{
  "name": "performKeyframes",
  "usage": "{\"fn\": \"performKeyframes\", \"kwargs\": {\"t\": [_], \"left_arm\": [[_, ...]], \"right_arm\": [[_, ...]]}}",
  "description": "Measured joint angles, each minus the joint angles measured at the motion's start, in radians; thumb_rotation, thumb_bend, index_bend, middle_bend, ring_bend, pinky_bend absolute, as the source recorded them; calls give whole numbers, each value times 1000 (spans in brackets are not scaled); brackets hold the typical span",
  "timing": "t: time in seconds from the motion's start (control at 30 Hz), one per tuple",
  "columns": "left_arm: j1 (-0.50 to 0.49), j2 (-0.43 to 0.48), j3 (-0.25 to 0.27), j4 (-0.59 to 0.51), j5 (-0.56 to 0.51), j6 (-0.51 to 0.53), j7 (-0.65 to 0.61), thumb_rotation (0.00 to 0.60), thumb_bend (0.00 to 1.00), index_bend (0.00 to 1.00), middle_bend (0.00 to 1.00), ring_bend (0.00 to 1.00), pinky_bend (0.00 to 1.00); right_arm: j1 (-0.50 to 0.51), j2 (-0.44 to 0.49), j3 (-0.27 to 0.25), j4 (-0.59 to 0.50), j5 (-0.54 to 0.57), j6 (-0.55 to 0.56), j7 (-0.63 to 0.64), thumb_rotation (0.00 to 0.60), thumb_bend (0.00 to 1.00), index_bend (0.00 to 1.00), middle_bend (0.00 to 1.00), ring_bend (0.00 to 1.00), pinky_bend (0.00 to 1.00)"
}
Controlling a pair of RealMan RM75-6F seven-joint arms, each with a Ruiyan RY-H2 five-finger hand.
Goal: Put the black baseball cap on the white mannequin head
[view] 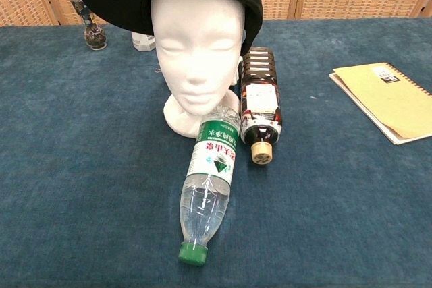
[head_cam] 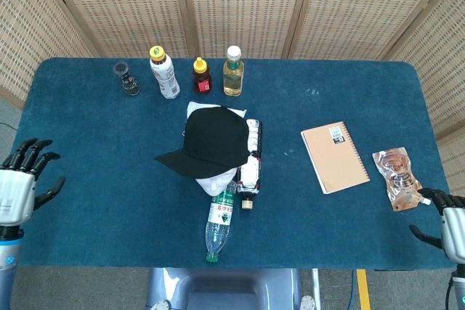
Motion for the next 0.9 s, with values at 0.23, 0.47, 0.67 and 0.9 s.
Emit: {"fn": "performKeyframes", "kwargs": {"t": [0.23,0.47,0.67,0.9], "left_arm": [[78,13,16,4,-71,-36,31,600,199,520,347,226,450],[110,38,19,-61,-102,-69,45,600,199,520,347,228,435],[128,83,30,-146,-140,-133,99,600,198,520,347,228,411],[142,94,29,-172,-138,-163,125,600,199,520,347,228,406]], "right_arm": [[16,1,3,-9,1,-18,-23,600,90,326,379,405,315],[25,2,2,-20,-2,-28,-32,600,88,329,379,405,313],[27,5,-1,-26,0,-31,-39,600,89,329,379,405,312],[29,6,-3,-28,-3,-29,-37,600,91,330,379,404,313]]}}
